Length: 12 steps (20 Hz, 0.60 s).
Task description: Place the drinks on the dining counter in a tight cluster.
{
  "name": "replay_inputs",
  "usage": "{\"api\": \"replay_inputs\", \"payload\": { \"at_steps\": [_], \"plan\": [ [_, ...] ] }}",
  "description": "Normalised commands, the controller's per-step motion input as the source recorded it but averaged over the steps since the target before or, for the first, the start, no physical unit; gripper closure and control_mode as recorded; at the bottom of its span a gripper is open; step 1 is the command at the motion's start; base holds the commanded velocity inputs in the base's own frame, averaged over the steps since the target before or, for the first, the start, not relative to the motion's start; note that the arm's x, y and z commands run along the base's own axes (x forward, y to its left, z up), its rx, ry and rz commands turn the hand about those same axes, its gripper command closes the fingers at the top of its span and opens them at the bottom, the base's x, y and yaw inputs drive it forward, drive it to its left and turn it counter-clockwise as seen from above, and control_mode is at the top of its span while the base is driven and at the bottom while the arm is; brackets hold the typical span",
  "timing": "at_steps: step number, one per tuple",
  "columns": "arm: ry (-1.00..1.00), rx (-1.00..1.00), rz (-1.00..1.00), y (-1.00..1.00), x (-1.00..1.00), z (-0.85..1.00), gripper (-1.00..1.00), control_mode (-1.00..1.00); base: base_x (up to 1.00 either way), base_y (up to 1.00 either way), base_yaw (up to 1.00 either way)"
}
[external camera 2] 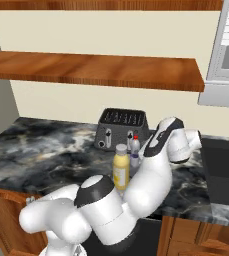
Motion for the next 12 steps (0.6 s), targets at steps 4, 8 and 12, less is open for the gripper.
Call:
{"api": "replay_inputs", "payload": {
  "at_steps": [4, 8, 12],
  "plan": [
    [0.00, 0.01, 0.00, 0.00, -0.21, 0.00, -1.00, -1.00, 0.00, 0.00, 0.00],
    [0.00, 0.00, 0.00, 0.06, -0.29, -0.02, -1.00, -1.00, 0.00, 0.00, 0.00],
    [-0.03, 0.00, 0.00, 0.10, -0.39, 0.00, -1.00, -1.00, 0.00, 0.00, 0.00]
  ]
}}
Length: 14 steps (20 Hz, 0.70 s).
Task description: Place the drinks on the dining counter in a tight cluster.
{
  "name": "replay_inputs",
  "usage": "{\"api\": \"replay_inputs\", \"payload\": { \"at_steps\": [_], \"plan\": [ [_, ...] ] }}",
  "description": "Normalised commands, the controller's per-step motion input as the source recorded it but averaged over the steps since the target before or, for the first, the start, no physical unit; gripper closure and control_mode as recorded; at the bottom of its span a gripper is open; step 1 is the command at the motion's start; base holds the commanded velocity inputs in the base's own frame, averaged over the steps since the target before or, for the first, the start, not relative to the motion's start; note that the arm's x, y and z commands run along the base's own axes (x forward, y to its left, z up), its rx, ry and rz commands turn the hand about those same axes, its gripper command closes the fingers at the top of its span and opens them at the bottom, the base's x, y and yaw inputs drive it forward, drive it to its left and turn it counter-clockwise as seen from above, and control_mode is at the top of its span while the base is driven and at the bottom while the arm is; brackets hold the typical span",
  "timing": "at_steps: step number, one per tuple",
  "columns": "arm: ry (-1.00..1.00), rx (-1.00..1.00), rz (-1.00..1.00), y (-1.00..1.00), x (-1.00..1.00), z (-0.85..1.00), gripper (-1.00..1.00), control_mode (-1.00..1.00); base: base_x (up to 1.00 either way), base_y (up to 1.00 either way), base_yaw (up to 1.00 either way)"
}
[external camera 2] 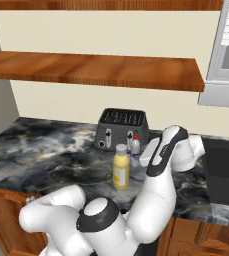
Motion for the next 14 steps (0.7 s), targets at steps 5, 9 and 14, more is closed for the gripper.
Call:
{"api": "replay_inputs", "payload": {
  "at_steps": [5, 9, 14],
  "plan": [
    [-0.12, 0.01, -0.03, 0.10, -0.24, -0.05, -1.00, -1.00, 0.00, 0.00, 0.00],
    [-0.05, 0.12, -0.14, 0.00, 0.00, 0.00, -1.00, -1.00, 0.00, 0.00, 0.00],
    [0.00, 0.09, -0.08, 0.02, -0.22, 0.00, -1.00, -1.00, 0.00, 0.00, 0.00]
  ]
}}
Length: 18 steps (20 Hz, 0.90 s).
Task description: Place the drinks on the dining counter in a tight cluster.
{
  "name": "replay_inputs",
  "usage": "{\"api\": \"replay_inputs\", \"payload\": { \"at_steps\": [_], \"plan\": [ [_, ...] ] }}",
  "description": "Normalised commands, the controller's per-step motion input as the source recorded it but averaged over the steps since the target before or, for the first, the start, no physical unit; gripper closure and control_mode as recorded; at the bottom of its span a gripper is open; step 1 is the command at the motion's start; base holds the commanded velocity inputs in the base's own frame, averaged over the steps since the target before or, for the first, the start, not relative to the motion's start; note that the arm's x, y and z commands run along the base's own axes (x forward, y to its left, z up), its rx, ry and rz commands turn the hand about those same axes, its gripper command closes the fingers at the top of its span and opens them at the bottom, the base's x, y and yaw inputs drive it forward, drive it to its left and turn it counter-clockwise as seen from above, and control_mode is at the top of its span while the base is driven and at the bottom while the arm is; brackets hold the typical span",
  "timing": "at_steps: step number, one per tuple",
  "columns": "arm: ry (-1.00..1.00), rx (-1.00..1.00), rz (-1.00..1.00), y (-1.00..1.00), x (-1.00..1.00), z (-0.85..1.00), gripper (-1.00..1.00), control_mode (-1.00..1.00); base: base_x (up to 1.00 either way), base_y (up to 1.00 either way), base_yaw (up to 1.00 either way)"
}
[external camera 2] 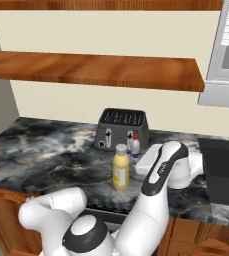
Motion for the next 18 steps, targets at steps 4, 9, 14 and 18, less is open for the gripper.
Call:
{"api": "replay_inputs", "payload": {
  "at_steps": [4, 9, 14, 18],
  "plan": [
    [0.05, 0.00, 0.04, 0.16, -0.11, 0.00, -1.00, -1.00, 0.00, 0.00, 0.00],
    [0.02, 0.00, 0.12, 0.27, -0.12, 0.02, -1.00, -1.00, 0.00, 0.00, 0.00],
    [-0.01, 0.01, 0.06, 0.09, -0.28, 0.03, -1.00, -1.00, 0.00, 0.00, 0.00],
    [0.00, 0.02, 0.00, 0.01, -0.11, 0.01, -1.00, -1.00, 0.00, 0.00, 0.00]
  ]
}}
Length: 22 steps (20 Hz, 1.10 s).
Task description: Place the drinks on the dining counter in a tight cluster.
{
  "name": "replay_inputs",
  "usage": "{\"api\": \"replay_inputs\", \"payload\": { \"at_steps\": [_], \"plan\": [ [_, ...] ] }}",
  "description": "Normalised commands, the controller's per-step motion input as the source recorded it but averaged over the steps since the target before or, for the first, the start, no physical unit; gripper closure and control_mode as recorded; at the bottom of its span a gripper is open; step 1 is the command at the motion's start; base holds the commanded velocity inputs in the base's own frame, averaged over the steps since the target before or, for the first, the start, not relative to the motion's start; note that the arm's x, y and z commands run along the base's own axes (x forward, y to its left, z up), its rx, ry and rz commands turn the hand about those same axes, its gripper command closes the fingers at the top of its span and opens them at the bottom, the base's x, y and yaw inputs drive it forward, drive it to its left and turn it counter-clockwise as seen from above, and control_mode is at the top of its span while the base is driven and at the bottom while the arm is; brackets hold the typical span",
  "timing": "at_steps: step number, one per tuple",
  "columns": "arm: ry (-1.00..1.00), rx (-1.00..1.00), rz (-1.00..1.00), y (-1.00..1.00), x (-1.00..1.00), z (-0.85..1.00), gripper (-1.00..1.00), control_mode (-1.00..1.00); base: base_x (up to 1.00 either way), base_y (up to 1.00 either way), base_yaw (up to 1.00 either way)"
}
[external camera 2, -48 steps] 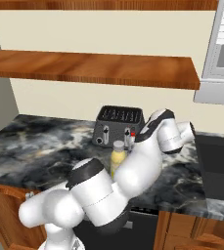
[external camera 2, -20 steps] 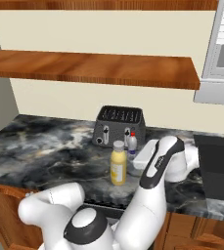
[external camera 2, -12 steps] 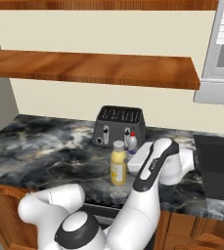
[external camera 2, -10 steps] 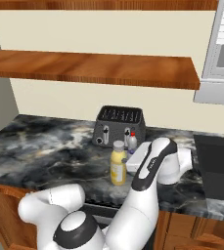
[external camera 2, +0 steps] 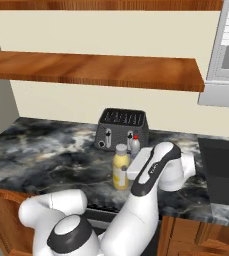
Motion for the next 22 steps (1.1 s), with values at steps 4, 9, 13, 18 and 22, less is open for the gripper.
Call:
{"api": "replay_inputs", "payload": {
  "at_steps": [4, 9, 13, 18, 22],
  "plan": [
    [0.00, 0.00, -0.03, 0.05, 0.15, 0.00, -1.00, -1.00, 0.00, 0.00, 0.00],
    [0.02, 0.02, -0.09, -0.01, 0.23, 0.00, -1.00, -1.00, 0.00, 0.00, 0.00],
    [0.01, 0.02, 0.00, 0.00, -0.04, 0.00, -1.00, -1.00, 0.00, 0.00, 0.00],
    [0.02, 0.00, 0.00, 0.13, -0.02, 0.00, -1.00, -1.00, 0.00, 0.00, 0.00],
    [0.00, 0.00, 0.00, 0.19, 0.00, 0.00, -1.00, -1.00, 0.00, 0.00, 0.00]
  ]
}}
